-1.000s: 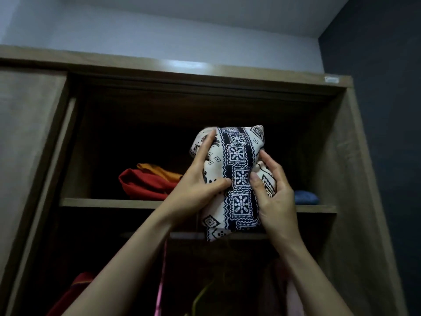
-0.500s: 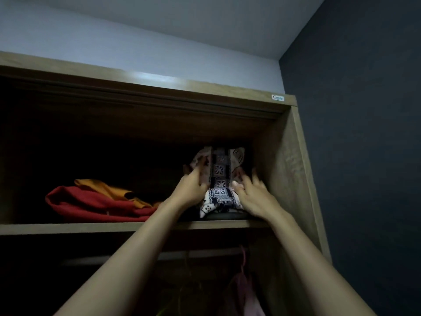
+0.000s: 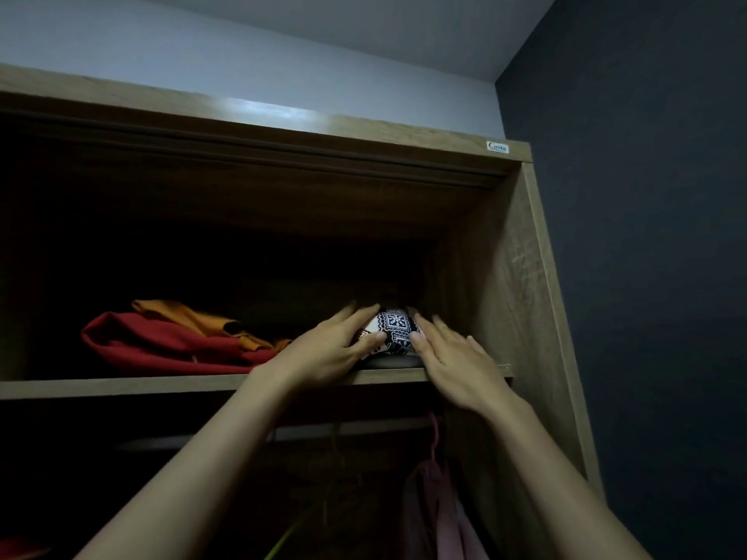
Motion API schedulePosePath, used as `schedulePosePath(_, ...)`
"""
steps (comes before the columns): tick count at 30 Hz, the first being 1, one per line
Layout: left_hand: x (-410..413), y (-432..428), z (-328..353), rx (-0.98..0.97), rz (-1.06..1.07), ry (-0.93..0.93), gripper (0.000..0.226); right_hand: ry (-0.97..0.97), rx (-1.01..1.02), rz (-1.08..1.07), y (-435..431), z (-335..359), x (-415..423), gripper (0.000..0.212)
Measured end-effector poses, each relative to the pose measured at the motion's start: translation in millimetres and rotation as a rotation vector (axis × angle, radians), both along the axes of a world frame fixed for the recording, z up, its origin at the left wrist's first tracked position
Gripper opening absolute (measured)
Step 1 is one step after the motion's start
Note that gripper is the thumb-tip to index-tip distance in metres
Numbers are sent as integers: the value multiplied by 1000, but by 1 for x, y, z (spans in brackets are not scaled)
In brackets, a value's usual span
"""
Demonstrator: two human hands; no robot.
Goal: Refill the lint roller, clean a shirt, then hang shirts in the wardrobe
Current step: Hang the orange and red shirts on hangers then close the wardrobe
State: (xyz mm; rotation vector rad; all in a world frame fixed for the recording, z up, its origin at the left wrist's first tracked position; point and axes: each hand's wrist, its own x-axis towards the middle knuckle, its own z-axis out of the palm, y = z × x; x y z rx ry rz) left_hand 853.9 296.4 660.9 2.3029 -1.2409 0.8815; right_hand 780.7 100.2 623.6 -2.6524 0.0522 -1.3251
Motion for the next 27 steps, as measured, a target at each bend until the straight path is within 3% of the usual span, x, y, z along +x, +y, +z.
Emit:
schedulePosePath(3,-7,15,-11,-64,37,-177,57,-196,60,94,12,-9,-6,57)
schedulePosePath(7,-12,62,-25,-299,9,-349,50,-383,21,253,54,-16,-9,56)
schedulePosePath(15,-14,165,-27,-560,153,-550,43,-250,37,485,177,-2,13,58)
schedulePosePath(17,-8,187,-16,-602,227,-495,41,-169,61,478,198,5,23,58)
schedulePosePath(20,0,210,-2,-635,292,-253,43,-58,51,390,215,14,39,57)
schedulePosePath(23,10,217,3,-569,303,-30,48,28,23,291,224,16,49,57)
schedulePosePath(27,21,215,-2,-504,282,95,48,27,-36,153,228,13,57,56)
